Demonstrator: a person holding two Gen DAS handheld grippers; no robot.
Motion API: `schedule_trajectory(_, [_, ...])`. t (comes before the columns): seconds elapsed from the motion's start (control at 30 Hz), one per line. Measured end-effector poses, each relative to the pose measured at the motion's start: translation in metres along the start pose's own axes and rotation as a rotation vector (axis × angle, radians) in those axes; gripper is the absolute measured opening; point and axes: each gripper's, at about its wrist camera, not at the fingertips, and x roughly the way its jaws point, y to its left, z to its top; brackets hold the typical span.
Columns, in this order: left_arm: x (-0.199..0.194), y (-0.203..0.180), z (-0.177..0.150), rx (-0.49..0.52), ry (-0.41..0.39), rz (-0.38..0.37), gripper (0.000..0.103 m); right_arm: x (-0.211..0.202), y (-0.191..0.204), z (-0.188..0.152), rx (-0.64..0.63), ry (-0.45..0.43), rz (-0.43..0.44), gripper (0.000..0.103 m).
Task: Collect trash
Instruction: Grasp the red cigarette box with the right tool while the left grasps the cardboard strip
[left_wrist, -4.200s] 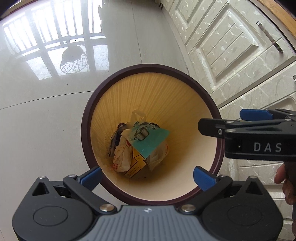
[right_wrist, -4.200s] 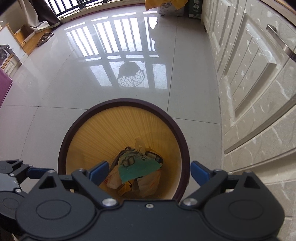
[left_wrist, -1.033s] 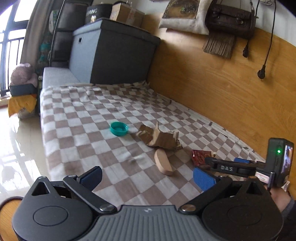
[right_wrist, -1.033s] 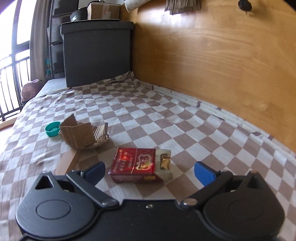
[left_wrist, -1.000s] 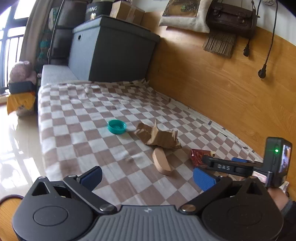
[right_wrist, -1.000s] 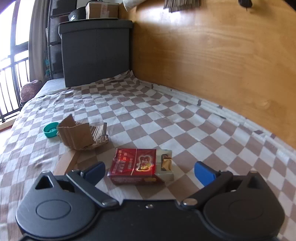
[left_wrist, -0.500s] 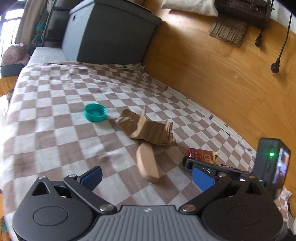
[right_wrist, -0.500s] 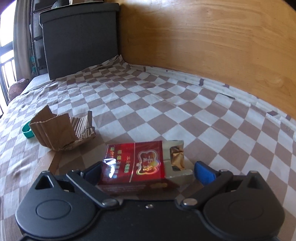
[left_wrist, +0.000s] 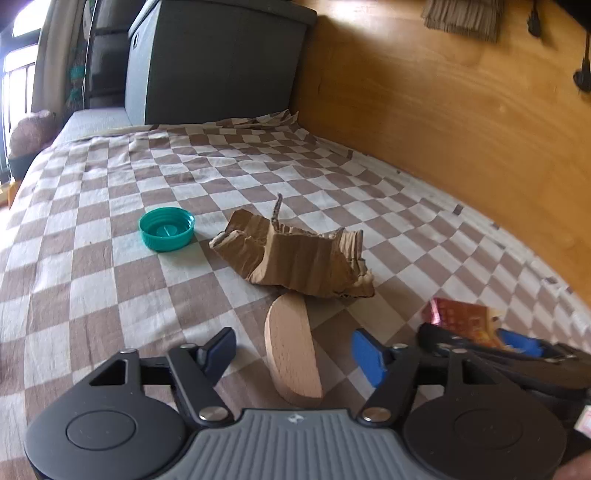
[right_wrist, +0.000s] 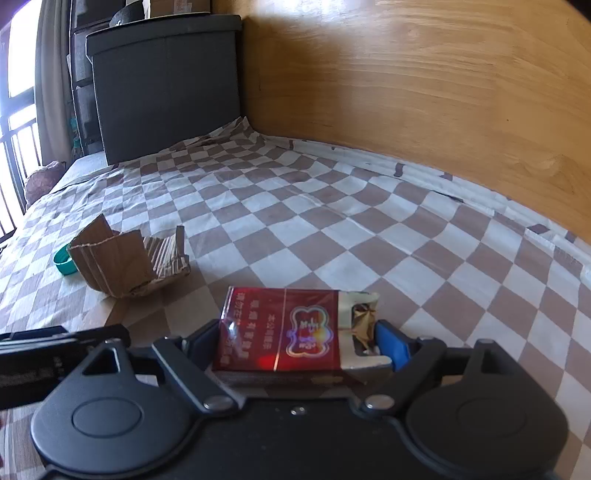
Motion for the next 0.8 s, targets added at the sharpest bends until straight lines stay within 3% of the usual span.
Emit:
schedule_trajectory(0.13, [0.003, -0.009, -0.004, 0.067, -0.015, 0.059, 0.048, -0.001, -0.003, 0.0, 0.011, -0.002, -0.004, 0.088])
schedule_trajectory(0.2, [0.003, -0.009, -0.006, 0.084, -0.024, 0.061, 0.029, -0.002, -0.003, -0.001, 0.011, -0.004, -0.004, 0.088])
schedule_trajectory(0.8, [-0.033, 0.023, -0.02, 0.109, -0.01, 0.011, 0.026, -0.02, 0.006, -0.011, -0.023, 0.012, -0.011, 0.087])
